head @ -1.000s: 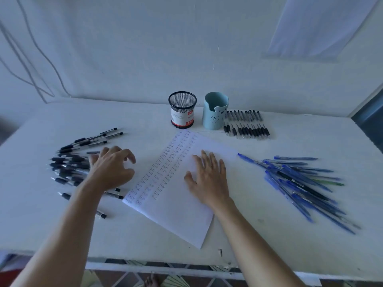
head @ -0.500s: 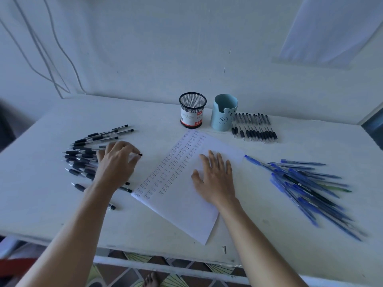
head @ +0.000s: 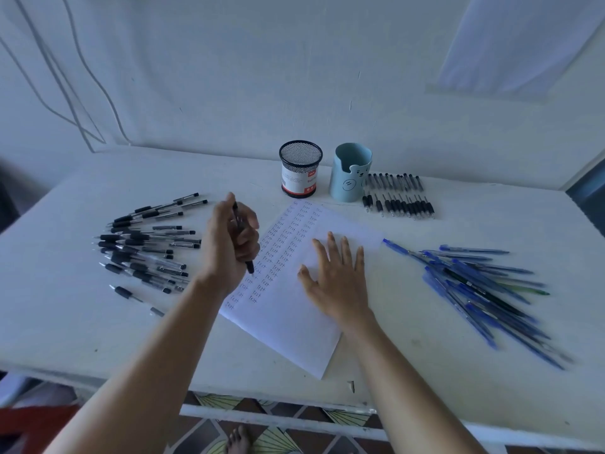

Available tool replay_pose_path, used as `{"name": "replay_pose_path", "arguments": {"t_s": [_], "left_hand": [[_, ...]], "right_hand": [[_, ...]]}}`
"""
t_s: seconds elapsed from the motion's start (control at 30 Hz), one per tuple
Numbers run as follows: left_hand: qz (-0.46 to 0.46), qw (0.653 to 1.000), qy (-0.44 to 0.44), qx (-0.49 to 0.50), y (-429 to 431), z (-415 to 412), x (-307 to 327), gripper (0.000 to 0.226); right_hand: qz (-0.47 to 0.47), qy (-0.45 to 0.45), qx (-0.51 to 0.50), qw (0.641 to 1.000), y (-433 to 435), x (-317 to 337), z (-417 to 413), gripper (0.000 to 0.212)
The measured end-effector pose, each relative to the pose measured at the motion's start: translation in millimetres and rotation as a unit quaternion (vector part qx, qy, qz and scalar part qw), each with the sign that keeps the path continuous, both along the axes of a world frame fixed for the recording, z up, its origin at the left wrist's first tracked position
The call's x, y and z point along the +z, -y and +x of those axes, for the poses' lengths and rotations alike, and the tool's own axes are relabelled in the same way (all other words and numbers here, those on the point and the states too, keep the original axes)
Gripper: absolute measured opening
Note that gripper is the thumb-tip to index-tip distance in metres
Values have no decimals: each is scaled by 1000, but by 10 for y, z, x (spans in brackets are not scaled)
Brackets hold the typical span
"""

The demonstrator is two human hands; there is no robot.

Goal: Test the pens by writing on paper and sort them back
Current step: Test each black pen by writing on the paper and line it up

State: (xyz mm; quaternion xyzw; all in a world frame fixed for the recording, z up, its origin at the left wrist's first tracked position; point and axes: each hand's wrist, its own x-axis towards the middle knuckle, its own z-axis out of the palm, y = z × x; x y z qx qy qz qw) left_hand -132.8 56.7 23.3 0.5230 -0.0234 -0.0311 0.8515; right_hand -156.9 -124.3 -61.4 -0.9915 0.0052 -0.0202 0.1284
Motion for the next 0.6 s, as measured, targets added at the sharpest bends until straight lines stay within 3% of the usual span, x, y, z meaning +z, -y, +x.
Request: {"name": "replay_pose_path", "arguments": {"t_s": [0.2, 0.33, 0.6], "left_hand": [[-95, 994, -53, 0, 37, -64, -47, 27], [8, 999, -47, 21, -10, -53, -235, 17], [-16, 993, -76, -84, -216, -153, -518, 50]], "right_hand": [[6, 4, -2, 1000, -15, -1, -6, 77], [5, -22, 3, 1000, -1, 30, -2, 69], [3, -15, 5, 1000, 1, 40, 3, 66]]}}
